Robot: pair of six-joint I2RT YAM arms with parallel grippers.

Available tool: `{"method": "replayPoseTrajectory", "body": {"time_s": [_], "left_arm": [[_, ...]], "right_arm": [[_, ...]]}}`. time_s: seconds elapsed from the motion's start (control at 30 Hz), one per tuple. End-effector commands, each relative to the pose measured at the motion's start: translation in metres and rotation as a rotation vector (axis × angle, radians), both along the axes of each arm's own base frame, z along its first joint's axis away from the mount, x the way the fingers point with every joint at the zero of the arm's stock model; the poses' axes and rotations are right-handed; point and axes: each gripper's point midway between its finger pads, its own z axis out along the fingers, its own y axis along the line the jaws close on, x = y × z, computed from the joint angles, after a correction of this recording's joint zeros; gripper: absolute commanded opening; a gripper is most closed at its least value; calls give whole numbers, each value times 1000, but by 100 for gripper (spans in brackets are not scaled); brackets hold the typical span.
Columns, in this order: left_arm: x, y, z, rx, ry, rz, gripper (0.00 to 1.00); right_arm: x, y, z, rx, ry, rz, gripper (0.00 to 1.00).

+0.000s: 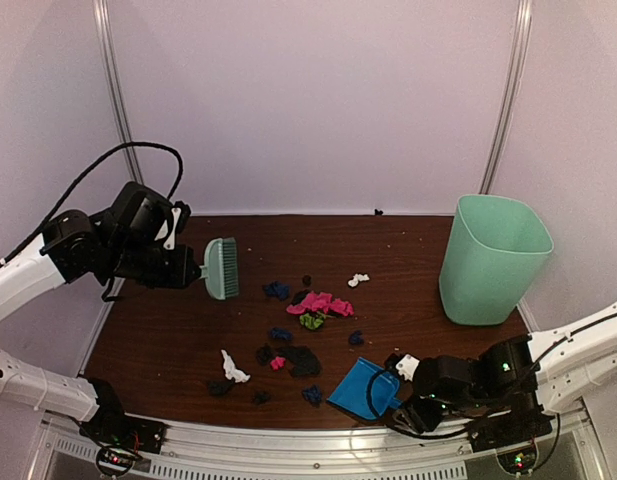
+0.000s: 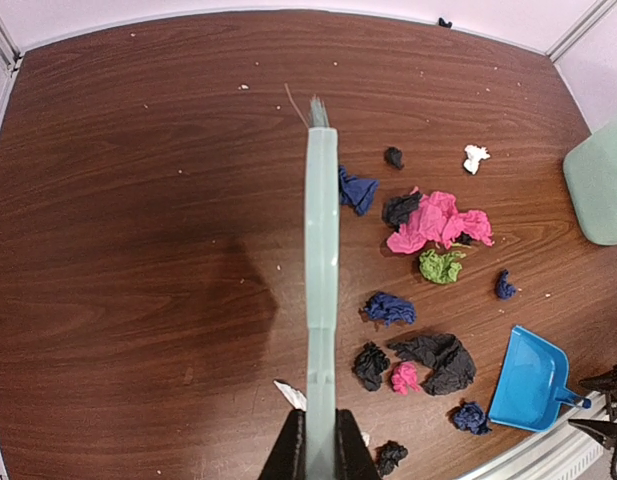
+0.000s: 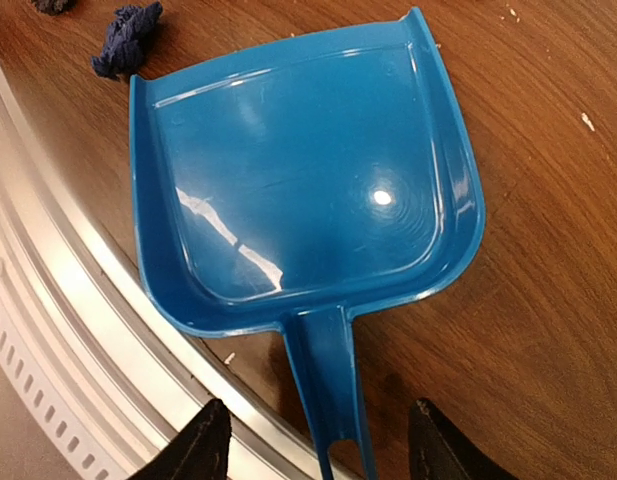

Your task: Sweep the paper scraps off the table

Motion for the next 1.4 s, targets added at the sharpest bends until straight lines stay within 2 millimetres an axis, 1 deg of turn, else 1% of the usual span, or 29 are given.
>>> {"method": "replayPoseTrajectory", "body": {"time_s": [0.0,0.13,0.3,0.57,0.63,0.77,0.83,1.0,1.13,1.2,1.37], "left_arm": [[8,-3,14,-45,-61,2,0],[9,-5,15,-47,-65,-3,0],[9,-5,16,-49,-67,-4,0],[9,-7,15,-58,-71,-15,0],[9,-9,14,-61,-71,-20,0],[11,-11,16,-65,-79,-26,0],[11,-12,16,-66,-80,-30,0],[10,-13,18,-69,-87,-38,0],[9,-14,22,-71,-94,-53,0],[9,-14,24,-70,-99,-61,0],[9,-15,27,-65,-105,-77,0]], "right_arm": [[16,3,4,88,-110,-64,60],[12,3,-7,97,-100,-57,57],[6,8,-16,102,-97,-24,51],[2,9,-23,82,-80,-12,46],[2,8,-25,74,-78,-10,42],[2,10,-26,68,-80,-7,28],[4,12,-23,69,-87,-8,26],[11,29,-8,133,-116,-43,22],[23,42,3,168,-170,-92,21],[28,49,4,157,-194,-97,22],[32,62,-9,88,-205,-86,23]]}}
